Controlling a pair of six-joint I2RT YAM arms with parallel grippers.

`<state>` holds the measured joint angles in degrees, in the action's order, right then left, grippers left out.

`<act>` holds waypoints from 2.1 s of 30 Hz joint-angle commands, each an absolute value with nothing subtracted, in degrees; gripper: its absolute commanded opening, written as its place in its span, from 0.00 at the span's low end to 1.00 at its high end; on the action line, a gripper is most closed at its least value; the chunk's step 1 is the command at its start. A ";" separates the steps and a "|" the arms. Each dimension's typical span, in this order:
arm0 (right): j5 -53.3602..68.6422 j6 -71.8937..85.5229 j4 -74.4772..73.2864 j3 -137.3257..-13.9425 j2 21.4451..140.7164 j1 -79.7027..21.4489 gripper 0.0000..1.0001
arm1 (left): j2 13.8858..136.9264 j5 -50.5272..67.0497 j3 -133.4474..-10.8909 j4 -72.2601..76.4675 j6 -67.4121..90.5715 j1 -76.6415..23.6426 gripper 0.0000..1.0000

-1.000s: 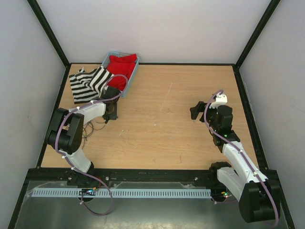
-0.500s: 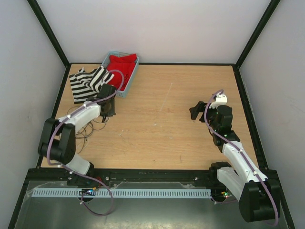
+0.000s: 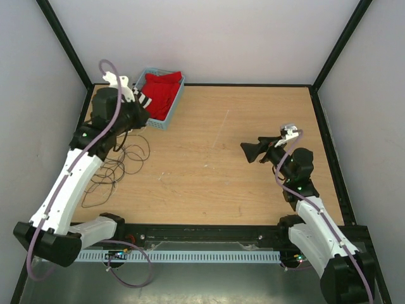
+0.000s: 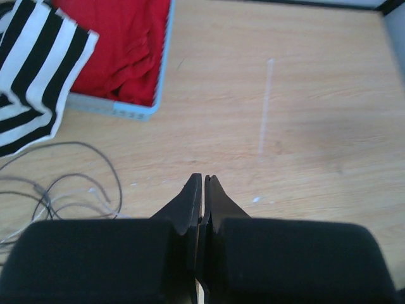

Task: Zip-tie the wires
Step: Pick up the cable at the center of the board.

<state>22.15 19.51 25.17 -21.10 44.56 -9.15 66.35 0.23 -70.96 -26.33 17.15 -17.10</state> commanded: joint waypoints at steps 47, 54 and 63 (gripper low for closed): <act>15.32 11.25 77.84 -70.24 126.97 -56.95 0.67 | 65.97 27.56 -96.22 -30.63 34.38 -18.46 0.00; 17.68 13.34 76.20 -74.49 129.42 -57.04 0.44 | 66.48 26.87 -97.73 -30.73 34.24 -18.41 0.00; 16.31 1.51 62.23 -72.22 115.40 -54.39 0.00 | 61.40 26.83 -93.75 -31.73 34.08 -9.21 0.00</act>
